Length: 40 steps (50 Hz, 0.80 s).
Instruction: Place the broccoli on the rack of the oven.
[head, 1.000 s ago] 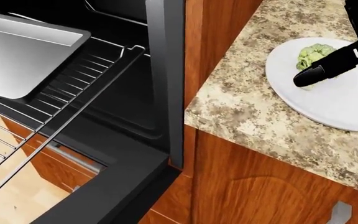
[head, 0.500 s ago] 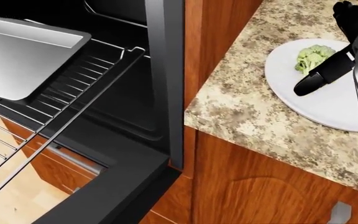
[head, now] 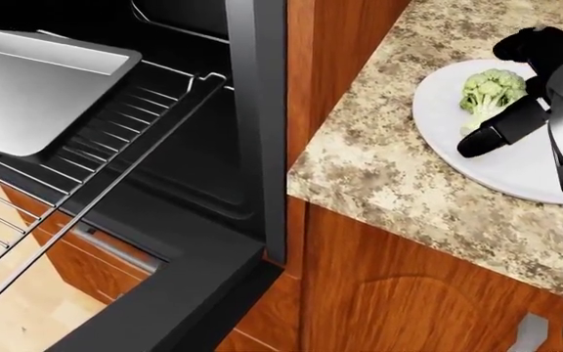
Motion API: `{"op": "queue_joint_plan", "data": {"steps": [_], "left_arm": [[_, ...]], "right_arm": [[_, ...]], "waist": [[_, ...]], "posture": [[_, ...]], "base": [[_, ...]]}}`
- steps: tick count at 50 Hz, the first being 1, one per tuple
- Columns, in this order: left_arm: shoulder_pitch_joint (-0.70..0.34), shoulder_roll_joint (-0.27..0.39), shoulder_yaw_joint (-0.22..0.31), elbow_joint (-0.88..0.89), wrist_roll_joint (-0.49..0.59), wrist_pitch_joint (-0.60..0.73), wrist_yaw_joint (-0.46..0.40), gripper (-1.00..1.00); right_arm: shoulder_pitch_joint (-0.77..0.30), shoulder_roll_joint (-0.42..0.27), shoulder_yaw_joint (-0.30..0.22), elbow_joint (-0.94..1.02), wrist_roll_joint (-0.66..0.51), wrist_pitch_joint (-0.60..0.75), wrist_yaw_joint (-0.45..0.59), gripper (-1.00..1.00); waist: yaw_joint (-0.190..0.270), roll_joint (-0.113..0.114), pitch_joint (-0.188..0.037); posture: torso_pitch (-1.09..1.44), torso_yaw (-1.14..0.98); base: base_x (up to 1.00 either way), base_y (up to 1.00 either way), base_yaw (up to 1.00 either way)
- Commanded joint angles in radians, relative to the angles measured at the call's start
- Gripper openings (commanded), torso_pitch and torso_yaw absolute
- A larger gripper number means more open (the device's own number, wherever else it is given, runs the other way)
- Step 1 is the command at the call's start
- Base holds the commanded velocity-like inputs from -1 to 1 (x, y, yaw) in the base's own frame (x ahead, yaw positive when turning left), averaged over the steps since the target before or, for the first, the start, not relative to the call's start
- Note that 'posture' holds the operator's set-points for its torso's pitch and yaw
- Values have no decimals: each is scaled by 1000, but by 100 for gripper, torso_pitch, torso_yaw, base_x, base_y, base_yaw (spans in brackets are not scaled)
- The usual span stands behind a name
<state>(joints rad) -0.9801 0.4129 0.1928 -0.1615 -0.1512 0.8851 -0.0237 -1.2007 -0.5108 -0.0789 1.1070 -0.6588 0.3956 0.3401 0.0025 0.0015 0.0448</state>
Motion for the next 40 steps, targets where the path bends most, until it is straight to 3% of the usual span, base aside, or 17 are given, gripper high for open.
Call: {"op": "queue_joint_plan", "data": {"steps": [1,16,33,40], "left_arm": [[-34,13,10,-27,2,-28,3,100],[-32,9,7,-19,4,-36,5,100],[-43,21,14,-15,-4,-31,6,100],[-39,20,11,-15,-3,-34,7,100]], "right_arm": [[-41,-15,-3,-40,-6,-16,-12,47],[-23,-12,-4,-60,-6,-13,5,-4],[-63,-17,-3,-68,-18,-19,-4,-46],[-78,-26,-2,-85,-29,-16,6,-53]], "waist": [[1,-2,-31],[0,-5,-33],[0,-3,-33],[0,-1,-30]], "posture": [[0,0],[0,0],[0,0],[0,0]], "base": [[0,0,0],[0,0,0],[0,0,0],[0,0,0]]}}
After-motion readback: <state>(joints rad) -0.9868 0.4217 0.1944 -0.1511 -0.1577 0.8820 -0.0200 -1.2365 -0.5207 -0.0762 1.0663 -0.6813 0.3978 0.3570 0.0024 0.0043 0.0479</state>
